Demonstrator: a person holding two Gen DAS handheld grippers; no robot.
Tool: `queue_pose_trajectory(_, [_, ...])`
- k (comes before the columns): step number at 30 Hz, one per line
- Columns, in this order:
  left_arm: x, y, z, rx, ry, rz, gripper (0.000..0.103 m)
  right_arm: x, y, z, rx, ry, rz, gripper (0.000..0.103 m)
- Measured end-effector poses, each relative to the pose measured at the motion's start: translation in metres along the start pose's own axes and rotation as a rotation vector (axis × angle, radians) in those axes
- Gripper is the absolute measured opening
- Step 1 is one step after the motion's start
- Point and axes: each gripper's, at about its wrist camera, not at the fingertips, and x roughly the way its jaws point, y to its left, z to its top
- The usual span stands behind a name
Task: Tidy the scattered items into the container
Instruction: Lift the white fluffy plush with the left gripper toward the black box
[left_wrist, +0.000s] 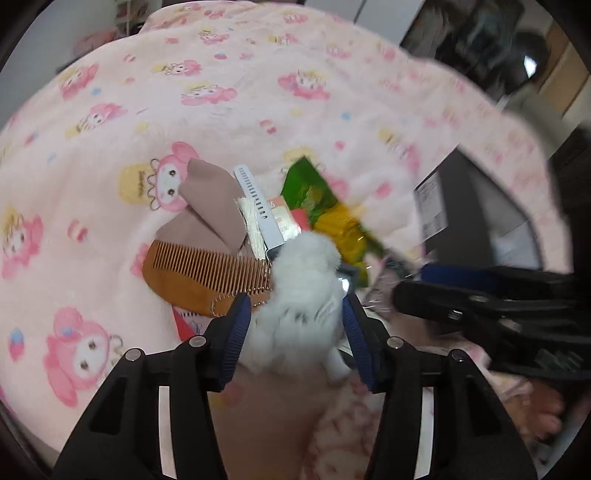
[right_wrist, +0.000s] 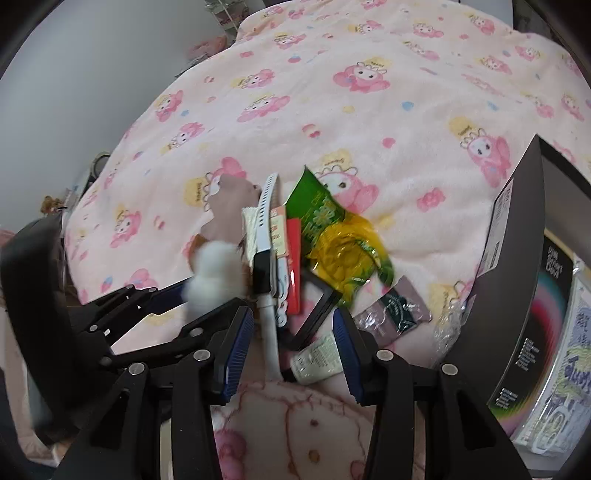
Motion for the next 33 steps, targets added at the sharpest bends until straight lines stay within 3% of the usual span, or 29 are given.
queue_pose_trajectory(5, [-0.019,0.028,-0.011,-0.118,-0.053,-0.138,0.052,0.008,-0.002,0.001,0.023,0.026,0.074,0.041])
queue_pose_trajectory(8, [-0.006,0.041,-0.018,-0.186,0.016,-0.155,0.05,0.017,-0.002,0.002,0.027,0.043,0.064,0.041])
queue_pose_trajectory(12, [0.014,0.035,-0.029,-0.196,0.079,-0.226,0.049,0.027,-0.008,0.01,0.039,0.039,0.023,0.041])
queue_pose_trajectory(14, [0.028,0.032,-0.03,-0.202,0.116,-0.218,0.049,0.031,-0.008,0.017,0.026,0.021,0.014,0.041])
queue_pose_trajectory(15, [0.034,0.031,-0.03,-0.208,0.134,-0.199,0.039,0.035,-0.007,0.021,0.018,0.019,0.019,0.041])
queue_pose_trajectory(17, [0.041,0.032,-0.027,-0.219,0.138,-0.179,0.035,0.046,-0.007,0.025,0.004,0.051,0.036,0.041])
queue_pose_trajectory(22, [0.014,0.041,-0.004,-0.245,0.005,-0.16,0.026,0.06,-0.004,0.015,0.013,0.147,0.123,0.032])
queue_pose_trajectory(26, [0.013,0.048,-0.001,-0.263,0.028,-0.126,0.029,0.05,0.003,0.006,-0.009,0.151,0.144,0.032])
queue_pose_trajectory(29, [0.019,0.046,-0.018,-0.255,0.099,-0.146,0.047,0.038,-0.001,0.007,-0.023,0.092,0.053,0.032])
queue_pose_trajectory(31, [0.03,0.042,-0.026,-0.256,0.127,-0.194,0.049,0.033,-0.007,0.012,-0.019,0.054,0.027,0.032])
queue_pose_trajectory(33, [0.04,0.043,-0.033,-0.269,0.137,-0.164,0.048,0.035,-0.011,0.018,-0.017,0.045,0.046,0.032])
